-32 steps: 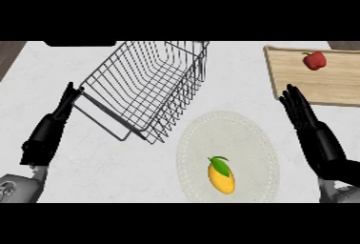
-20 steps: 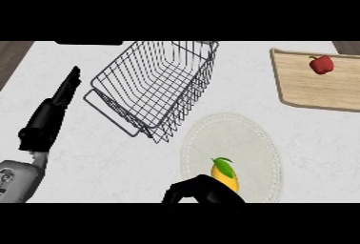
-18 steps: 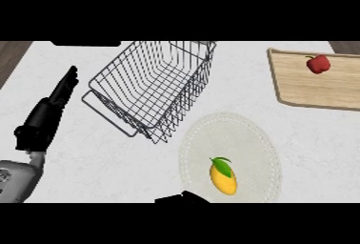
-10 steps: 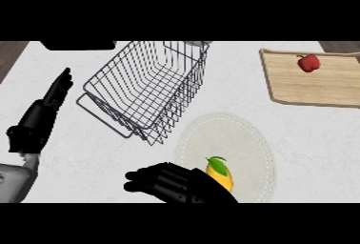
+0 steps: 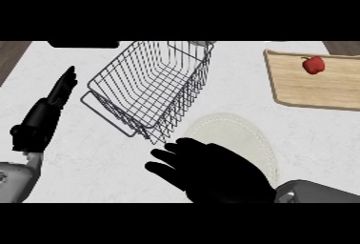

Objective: Pick the lemon from the placemat and place it in the basket

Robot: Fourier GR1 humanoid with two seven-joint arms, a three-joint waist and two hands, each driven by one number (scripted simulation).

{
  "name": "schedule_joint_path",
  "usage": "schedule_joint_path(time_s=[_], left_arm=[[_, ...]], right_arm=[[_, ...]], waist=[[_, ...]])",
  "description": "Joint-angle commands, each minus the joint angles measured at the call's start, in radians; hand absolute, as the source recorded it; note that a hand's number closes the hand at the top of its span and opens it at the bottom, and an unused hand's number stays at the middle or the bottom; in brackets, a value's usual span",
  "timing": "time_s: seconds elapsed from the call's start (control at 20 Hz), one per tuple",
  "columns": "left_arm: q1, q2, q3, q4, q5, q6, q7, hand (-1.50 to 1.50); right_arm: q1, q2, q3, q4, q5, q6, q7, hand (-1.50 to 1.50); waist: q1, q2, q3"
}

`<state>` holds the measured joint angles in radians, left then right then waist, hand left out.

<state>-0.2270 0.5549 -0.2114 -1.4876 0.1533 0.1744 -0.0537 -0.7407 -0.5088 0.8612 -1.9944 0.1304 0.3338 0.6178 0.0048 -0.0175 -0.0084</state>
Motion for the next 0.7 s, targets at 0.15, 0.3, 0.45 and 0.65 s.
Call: schedule_joint_path(time_s=[0.15,0.3,0.45,0.65], left_arm=[[-0.033,0.000,0.026,0.015,-0.003,-0.013,0.002,0.00],[0.006,0.000,0.042,-0.004,-0.011,-0.013,-0.009,0.00],[0.000,-0.018,0.034,-0.015,-0.028,-0.017,0.007,0.00],[0.026,-0.040,0.039,-0.066,-0.047,0.005,0.041,0.00]], right_arm=[[-0.229,-0.014,-0.110,0.068,-0.326,0.355,0.219,-1.50],[-0.239,0.002,-0.106,0.057,-0.411,0.408,0.340,-1.50],[-0.264,0.003,-0.137,0.130,-0.439,0.442,0.342,-1.50],[-0.240,0.039,-0.091,0.144,-0.390,0.439,0.349,-1.50]], waist=[[0.002,0.015,0.005],[-0.004,0.013,0.006],[-0.001,0.015,0.007],[0.000,0.014,0.008]])
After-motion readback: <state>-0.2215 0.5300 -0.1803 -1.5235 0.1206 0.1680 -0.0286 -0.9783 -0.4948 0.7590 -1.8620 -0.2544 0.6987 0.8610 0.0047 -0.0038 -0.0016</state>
